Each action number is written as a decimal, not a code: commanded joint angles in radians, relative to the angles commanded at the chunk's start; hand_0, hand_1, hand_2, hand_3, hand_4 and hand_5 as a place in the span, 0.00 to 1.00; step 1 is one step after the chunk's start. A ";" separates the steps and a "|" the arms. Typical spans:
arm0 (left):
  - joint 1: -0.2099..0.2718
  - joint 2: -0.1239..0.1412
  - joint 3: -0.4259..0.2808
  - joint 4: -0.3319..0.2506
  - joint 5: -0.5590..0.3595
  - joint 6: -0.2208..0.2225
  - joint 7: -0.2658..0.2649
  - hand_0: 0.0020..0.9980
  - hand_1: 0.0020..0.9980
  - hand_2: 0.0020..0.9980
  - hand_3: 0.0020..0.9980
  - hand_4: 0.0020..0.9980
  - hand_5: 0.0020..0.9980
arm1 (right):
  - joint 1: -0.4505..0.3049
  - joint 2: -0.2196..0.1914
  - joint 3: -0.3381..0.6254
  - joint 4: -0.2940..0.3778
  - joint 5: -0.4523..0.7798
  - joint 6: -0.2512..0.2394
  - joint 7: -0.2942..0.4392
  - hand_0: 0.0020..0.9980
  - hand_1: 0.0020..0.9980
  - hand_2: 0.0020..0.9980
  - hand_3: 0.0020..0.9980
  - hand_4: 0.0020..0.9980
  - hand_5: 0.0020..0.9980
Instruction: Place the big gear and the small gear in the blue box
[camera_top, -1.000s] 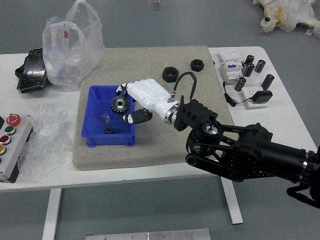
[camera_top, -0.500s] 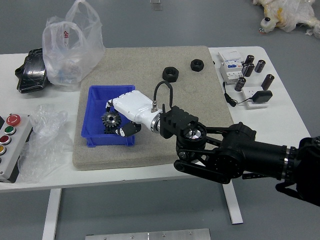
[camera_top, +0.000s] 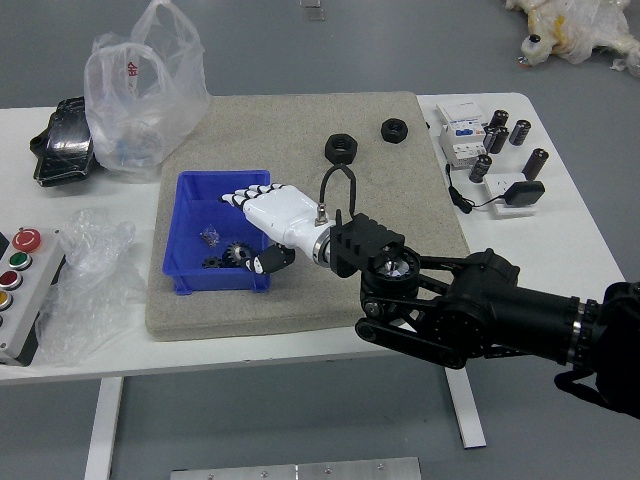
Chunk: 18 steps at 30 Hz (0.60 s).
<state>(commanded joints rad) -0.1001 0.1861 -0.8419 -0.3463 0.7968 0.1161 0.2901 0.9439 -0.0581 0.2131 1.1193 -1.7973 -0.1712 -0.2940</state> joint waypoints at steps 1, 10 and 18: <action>0.000 0.000 0.000 0.000 0.000 0.000 0.000 0.64 0.57 0.55 0.65 0.64 0.29 | -0.005 -0.006 0.017 0.007 -0.003 -0.005 0.000 0.95 1.00 1.00 1.00 0.89 0.40; -0.002 0.002 0.008 0.001 -0.011 0.001 -0.004 0.64 0.57 0.55 0.65 0.64 0.29 | -0.136 -0.150 0.264 0.159 0.122 -0.121 0.092 0.80 0.92 0.91 0.93 0.77 0.39; -0.004 0.010 0.007 0.003 -0.007 -0.001 -0.007 0.64 0.57 0.55 0.65 0.64 0.29 | -0.300 -0.247 0.522 0.226 0.238 -0.188 0.221 0.72 0.84 0.83 0.87 0.75 0.38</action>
<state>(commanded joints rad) -0.1039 0.1964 -0.8348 -0.3431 0.7894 0.1151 0.2836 0.6435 -0.3049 0.7350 1.3458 -1.5589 -0.3589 -0.0734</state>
